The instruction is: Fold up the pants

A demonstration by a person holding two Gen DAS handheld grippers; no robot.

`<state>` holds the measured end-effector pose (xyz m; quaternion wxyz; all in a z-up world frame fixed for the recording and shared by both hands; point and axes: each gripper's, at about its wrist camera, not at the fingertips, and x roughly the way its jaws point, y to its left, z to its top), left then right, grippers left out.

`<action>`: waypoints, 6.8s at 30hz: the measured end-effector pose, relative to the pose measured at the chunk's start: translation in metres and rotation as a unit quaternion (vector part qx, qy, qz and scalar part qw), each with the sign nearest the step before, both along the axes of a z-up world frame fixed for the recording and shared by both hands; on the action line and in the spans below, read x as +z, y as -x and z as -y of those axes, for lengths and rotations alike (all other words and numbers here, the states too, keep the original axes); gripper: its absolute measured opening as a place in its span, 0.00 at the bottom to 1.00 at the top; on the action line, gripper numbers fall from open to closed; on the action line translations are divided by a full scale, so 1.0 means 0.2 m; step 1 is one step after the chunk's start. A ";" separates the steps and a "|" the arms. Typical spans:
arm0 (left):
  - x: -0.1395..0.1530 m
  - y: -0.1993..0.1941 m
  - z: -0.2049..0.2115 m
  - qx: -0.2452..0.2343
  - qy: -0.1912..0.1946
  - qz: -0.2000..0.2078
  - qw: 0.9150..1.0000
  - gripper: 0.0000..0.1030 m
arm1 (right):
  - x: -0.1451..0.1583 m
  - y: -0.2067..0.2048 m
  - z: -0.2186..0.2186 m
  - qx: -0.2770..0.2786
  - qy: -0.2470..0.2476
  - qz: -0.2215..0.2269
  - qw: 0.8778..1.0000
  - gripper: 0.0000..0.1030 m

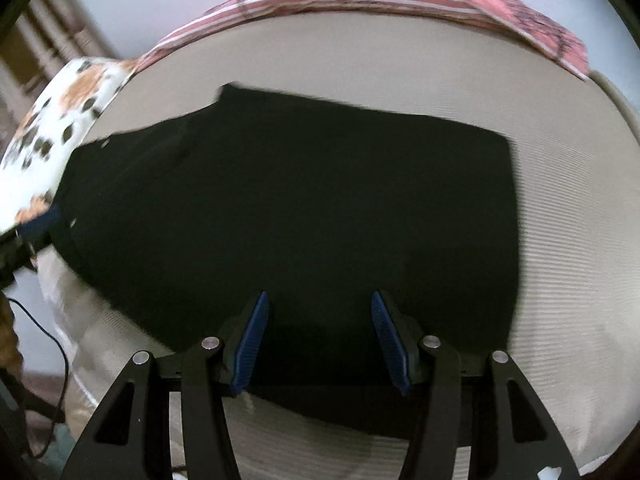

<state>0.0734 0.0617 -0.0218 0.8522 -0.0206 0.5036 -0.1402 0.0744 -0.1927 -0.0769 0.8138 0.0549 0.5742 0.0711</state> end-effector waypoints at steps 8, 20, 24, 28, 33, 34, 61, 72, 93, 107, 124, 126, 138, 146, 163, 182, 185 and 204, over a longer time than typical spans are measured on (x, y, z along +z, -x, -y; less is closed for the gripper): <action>0.06 0.01 -0.53 0.115 0.024 -0.004 0.993 0.63 | -0.02 -0.10 -0.28 0.067 0.004 -0.012 0.998 0.50; -0.23 0.04 -0.93 0.192 0.240 -0.145 0.940 0.63 | 0.03 -0.18 -0.42 0.070 -0.041 -0.024 0.996 0.55; -0.31 0.03 -0.98 0.202 0.282 -0.154 0.925 0.63 | 0.07 -0.19 -0.42 0.058 -0.051 -0.012 0.997 0.59; -0.38 0.00 -0.99 0.193 0.304 -0.159 0.919 0.63 | 0.09 -0.20 -0.37 0.034 -0.063 -0.004 0.997 0.59; -0.45 -0.04 -0.99 0.176 0.326 -0.154 0.916 0.63 | 0.09 -0.21 -0.36 0.014 -0.066 -0.004 0.998 0.59; -0.46 -0.06 -0.98 0.172 0.329 -0.152 0.916 0.63 | 0.09 -0.22 -0.37 0.014 -0.067 -0.003 0.998 0.59; -0.20 -0.25 -0.80 0.077 0.334 -0.056 0.938 0.26 | 0.15 -0.23 -0.21 -0.054 -0.085 0.020 0.995 0.59; 0.18 -0.25 -0.22 -0.035 0.301 -0.026 0.953 0.26 | 0.19 -0.16 0.09 -0.114 -0.115 0.045 0.986 0.59; -0.15 -0.23 0.98 -0.158 0.152 -0.096 0.971 0.27 | 0.22 -0.05 0.83 -0.226 -0.167 0.065 0.957 0.59; 0.03 -0.10 1.03 -0.187 0.109 -0.039 0.976 0.74 | 0.12 -0.12 0.90 -0.156 -0.261 0.034 0.952 0.61; -0.18 -0.24 0.25 0.043 0.031 -0.054 0.997 0.74 | -0.12 -0.45 0.64 0.001 -0.296 -0.032 0.955 0.60; -0.21 -0.24 0.23 0.047 0.027 -0.060 0.997 0.74 | -0.13 -0.47 0.62 0.010 -0.303 -0.026 0.953 0.60; -0.26 -0.28 0.24 0.071 0.008 -0.064 0.995 0.74 | -0.19 -0.56 0.52 0.020 -0.332 -0.026 0.943 0.24; -0.26 -0.26 0.29 0.056 -0.006 -0.050 0.997 0.74 | 0.02 -0.45 0.47 -0.020 -0.286 0.025 0.958 0.11; -0.19 -0.28 0.47 0.005 0.002 -0.025 1.000 0.74 | 0.19 -0.22 0.64 -0.123 -0.262 0.064 0.955 0.09; -0.37 -0.26 0.59 -0.031 -0.033 -0.046 0.998 0.74 | 0.02 -0.15 0.79 -0.176 -0.195 0.040 0.964 0.35; -0.37 -0.23 0.58 -0.039 -0.032 -0.054 0.997 0.74 | 0.07 -0.08 0.80 -0.179 -0.192 0.042 0.964 0.35; -0.35 0.03 0.59 -0.105 -0.034 -0.064 0.992 0.74 | 0.11 0.23 0.73 -0.157 -0.160 0.008 0.974 0.05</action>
